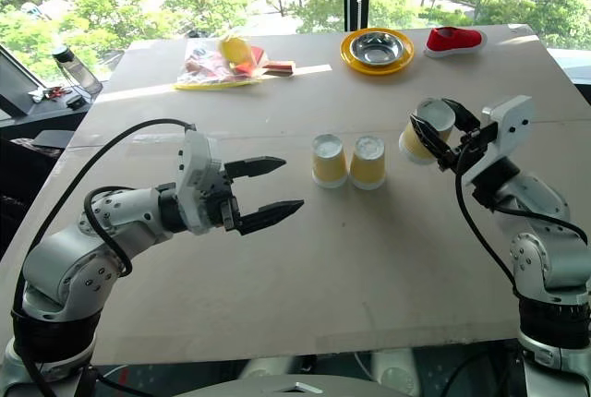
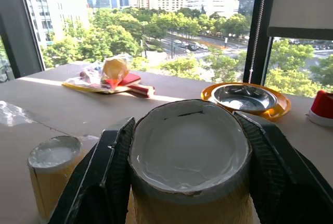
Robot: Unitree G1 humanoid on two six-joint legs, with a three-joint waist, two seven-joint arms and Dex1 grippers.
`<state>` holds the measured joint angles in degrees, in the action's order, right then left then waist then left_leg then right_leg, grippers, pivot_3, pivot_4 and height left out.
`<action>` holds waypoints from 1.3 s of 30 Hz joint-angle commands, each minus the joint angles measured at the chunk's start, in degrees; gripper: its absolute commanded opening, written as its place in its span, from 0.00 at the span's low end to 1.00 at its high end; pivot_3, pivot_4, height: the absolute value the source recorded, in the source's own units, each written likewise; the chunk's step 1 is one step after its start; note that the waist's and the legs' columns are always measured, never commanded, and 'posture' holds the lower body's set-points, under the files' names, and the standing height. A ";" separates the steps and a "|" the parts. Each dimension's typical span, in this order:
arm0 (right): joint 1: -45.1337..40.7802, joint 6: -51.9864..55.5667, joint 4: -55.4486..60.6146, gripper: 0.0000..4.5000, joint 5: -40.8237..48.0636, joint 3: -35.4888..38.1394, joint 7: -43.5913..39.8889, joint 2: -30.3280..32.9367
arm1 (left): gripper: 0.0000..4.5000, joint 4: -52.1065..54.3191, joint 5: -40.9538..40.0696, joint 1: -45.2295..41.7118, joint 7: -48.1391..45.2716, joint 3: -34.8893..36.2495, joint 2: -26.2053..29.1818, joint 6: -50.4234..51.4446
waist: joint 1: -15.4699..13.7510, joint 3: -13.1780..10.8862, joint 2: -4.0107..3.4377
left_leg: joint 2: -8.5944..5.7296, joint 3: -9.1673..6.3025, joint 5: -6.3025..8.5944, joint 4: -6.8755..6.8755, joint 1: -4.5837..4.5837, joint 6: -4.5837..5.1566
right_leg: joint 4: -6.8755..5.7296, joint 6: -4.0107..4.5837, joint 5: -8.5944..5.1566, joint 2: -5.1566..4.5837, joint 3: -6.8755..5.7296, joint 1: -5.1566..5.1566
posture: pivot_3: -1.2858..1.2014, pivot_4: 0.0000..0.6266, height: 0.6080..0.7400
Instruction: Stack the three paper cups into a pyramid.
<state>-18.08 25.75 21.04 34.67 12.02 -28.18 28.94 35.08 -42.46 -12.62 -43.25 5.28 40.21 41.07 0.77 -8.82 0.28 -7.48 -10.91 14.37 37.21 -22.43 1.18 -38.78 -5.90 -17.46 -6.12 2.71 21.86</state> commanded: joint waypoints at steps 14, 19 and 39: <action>-18.23 12.58 -4.46 0.49 1.37 -12.36 -1.31 -4.82 | 1.00 5.23 -0.25 4.36 4.47 6.09 0.76 -2.08 | 0.03 -0.02 0.05 | -0.01 -0.11 0.00 -0.02 -0.27 0.00 | 0.09 0.02 0.01 -0.03 -0.12 0.22 | 0.52 0.24 0.94; -18.63 12.41 -5.71 0.49 -0.23 -12.29 -1.72 -4.82 | 1.00 5.44 -0.62 4.27 5.16 5.82 0.72 -1.99 | 0.14 -0.02 0.05 | -0.01 -0.05 0.00 -0.02 -0.29 0.00 | 0.03 0.02 0.01 -0.02 -0.05 0.30 | 0.52 0.24 0.94; 15.13 12.19 10.05 0.99 10.91 7.01 -22.45 13.41 | 1.00 6.84 9.90 29.32 10.76 7.90 -6.39 -12.50 | -0.89 -0.02 0.06 | 0.04 -0.02 0.03 -0.22 -0.34 0.05 | 0.41 0.07 0.05 -0.25 -0.13 0.20 | 0.52 0.24 0.94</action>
<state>-5.24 42.04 29.52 46.90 18.01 -46.44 42.02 42.51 -36.57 15.34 -33.72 13.82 34.45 32.25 -0.12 -8.84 0.34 -7.43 -10.90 14.45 37.00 -22.74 1.31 -38.37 -5.80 -17.40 -6.37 2.59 22.04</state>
